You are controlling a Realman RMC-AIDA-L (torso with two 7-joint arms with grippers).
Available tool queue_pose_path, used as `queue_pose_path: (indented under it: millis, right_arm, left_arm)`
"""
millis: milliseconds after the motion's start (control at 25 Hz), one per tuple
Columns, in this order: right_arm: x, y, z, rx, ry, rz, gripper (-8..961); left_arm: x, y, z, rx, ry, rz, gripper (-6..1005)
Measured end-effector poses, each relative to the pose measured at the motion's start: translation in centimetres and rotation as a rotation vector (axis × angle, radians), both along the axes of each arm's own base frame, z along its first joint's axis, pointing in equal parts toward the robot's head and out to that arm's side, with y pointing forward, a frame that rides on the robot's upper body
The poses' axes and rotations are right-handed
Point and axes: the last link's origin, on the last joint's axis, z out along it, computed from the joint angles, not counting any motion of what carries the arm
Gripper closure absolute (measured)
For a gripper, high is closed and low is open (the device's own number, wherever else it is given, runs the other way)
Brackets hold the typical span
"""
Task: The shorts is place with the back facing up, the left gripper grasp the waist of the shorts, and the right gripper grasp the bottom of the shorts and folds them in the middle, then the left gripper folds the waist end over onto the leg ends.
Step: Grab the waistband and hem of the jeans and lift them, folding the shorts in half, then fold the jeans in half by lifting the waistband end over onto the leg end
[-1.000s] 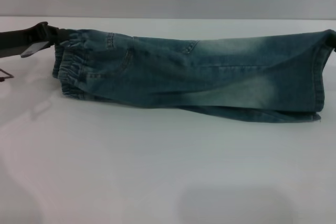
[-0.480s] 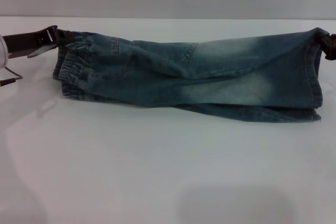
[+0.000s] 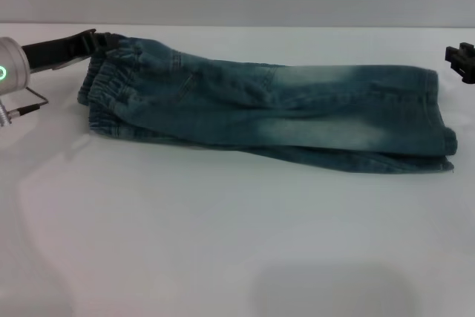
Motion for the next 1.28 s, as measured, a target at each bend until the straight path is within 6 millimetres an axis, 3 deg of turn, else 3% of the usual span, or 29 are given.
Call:
queue_pose_path:
  millis: [160, 560, 920, 1280]
  right_arm:
    - [0.1, 0.0, -0.3, -0.002, 0.002, -0.011, 757]
    - [0.4, -0.5, -0.7, -0.003, 0.012, -0.023, 547]
    - [1.0, -1.2, 0.7, 0.119, 0.075, -0.002, 554]
    - [0.9, -1.2, 0.7, 0.121, 0.072, 0.008, 553]
  left_arm:
    - [0.5, 0.6, -0.7, 0.030, 0.014, -0.045, 902]
    - [0.5, 1.1, -0.9, 0.057, 0.051, -0.053, 625]
    - [-1.1, -0.5, -0.7, 0.037, 0.047, -0.068, 286]
    - [-3.6, -2.8, 0.0, 0.027, 0.162, -0.168, 271]
